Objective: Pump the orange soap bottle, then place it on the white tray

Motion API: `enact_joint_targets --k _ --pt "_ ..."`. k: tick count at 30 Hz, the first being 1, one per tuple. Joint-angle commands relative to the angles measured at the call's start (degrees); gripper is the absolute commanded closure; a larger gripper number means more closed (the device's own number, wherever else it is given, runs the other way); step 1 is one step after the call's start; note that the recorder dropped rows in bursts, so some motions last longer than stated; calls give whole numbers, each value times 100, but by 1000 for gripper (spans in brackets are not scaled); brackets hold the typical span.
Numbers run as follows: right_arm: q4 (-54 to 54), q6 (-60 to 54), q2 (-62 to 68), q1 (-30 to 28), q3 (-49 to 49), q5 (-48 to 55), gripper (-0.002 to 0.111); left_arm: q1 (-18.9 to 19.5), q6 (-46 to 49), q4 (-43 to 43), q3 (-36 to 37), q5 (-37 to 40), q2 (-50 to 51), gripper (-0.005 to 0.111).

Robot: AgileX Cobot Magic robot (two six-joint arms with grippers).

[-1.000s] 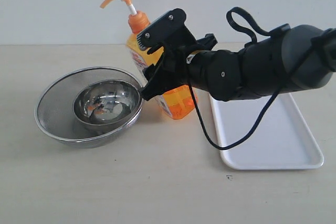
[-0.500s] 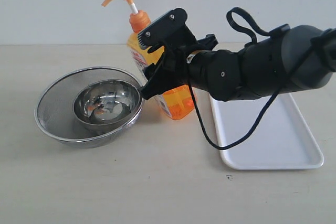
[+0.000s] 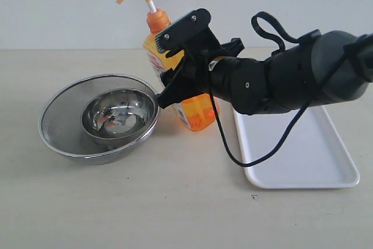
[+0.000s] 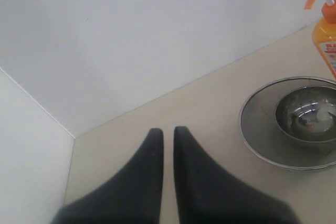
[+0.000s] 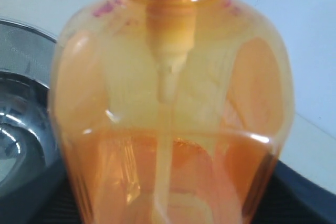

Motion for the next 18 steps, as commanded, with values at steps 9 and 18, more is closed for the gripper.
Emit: enact_joint_targets --k 9,18 --pt "-27 113 -98 6 -71 -855 108 9 -67 19 38 -65 -33 102" --pt "76 113 -198 6 -71 -961 108 9 -67 19 38 -65 -33 102"
